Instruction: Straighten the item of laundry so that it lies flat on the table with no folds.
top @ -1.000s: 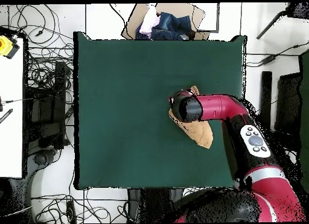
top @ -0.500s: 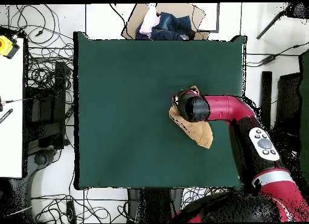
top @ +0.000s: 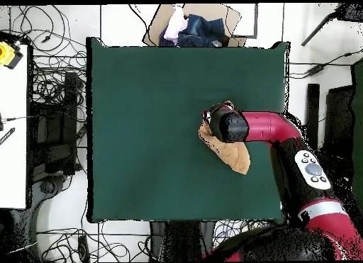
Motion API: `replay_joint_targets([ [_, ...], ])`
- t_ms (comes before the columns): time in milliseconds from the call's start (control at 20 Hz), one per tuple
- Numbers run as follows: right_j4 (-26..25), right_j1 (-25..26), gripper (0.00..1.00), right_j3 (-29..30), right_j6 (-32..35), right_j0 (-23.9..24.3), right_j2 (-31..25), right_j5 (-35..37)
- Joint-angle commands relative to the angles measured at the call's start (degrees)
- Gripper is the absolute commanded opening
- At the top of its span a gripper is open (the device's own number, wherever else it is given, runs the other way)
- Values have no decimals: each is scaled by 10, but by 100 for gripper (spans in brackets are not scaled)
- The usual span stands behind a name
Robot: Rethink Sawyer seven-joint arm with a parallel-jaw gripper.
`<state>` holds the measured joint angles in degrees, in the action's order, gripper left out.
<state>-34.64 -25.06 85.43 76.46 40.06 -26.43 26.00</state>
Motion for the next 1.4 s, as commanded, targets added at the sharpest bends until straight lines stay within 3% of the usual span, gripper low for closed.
replay_joint_targets([
  [50, -11, 2, 100, 6, 27, -43, -1, 7],
  [150, -16, 7, 100, -11, 55, -69, 26, 8],
  [350, 18, 7, 100, 11, 68, -43, 6, -14],
  [600, 47, -2, 100, 11, 69, -33, -1, 10],
  [850, 65, -24, 100, 10, 36, -20, -4, 46],
  [1400, 46, -24, 100, -36, -56, 13, -5, 98],
])
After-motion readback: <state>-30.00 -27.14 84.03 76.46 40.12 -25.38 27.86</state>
